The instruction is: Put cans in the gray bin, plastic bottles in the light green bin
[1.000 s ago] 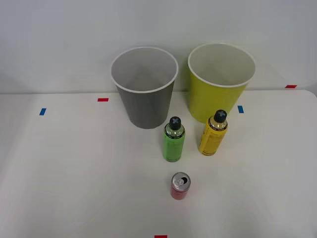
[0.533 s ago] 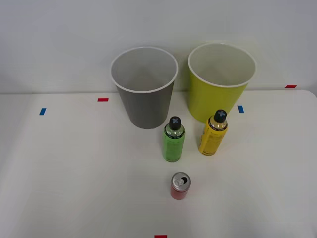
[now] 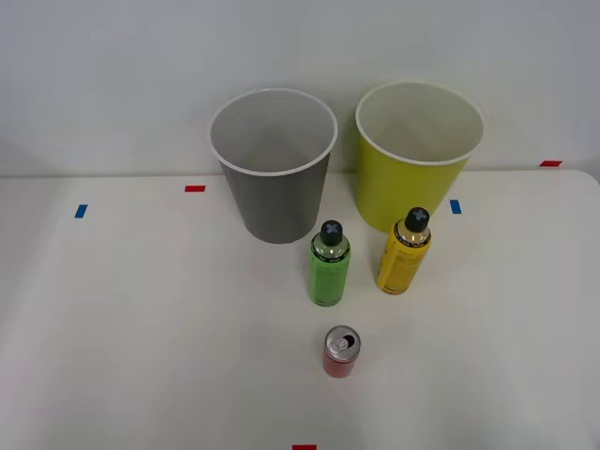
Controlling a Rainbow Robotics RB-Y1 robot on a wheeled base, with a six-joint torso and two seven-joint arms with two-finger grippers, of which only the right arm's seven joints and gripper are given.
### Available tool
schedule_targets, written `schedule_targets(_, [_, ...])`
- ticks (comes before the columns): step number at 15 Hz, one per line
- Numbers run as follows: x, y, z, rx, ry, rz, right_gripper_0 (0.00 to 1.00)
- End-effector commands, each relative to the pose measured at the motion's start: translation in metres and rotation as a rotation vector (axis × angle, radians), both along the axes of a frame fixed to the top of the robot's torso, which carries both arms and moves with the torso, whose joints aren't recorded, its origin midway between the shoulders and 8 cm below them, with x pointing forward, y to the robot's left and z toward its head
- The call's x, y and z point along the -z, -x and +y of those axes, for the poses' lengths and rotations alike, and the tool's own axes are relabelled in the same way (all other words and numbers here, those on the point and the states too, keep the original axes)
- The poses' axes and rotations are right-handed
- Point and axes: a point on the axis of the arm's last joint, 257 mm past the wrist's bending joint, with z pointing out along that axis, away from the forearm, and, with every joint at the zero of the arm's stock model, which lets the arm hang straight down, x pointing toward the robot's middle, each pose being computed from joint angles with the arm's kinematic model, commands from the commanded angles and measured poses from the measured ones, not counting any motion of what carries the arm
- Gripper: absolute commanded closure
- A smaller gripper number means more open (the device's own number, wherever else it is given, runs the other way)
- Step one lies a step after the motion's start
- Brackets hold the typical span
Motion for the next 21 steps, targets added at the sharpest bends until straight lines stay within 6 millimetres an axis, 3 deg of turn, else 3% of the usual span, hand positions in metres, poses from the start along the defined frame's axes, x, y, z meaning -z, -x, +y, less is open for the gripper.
schedule_targets(1, [0.0, 0.0, 0.0, 0.0, 0.0, 0.0, 0.0])
schedule_targets(3, [0.0, 0.0, 0.0, 0.0, 0.0, 0.0, 0.0])
schedule_targets(4, [0.011, -0.005, 0.009, 0.008, -0.028, 0.005, 0.0])
schedule_targets(6, [0.007, -0.006, 0.023, 0.009, -0.111, -0.028, 0.0])
schedule_targets(8, [-0.003, -0.011, 0.033, -0.009, -0.05, -0.082, 0.0])
schedule_targets(12, [0.001, -0.013, 0.042, 0.032, -0.013, -0.097, 0.0])
schedule_targets(14, [0.009, -0.024, 0.055, 0.016, -0.039, -0.077, 0.0])
schedule_targets(17, [0.004, -0.043, 0.078, -0.029, -0.093, -0.111, 0.0])
schedule_targets(21, [-0.001, -0.074, 0.091, -0.075, -0.114, -0.136, 0.0])
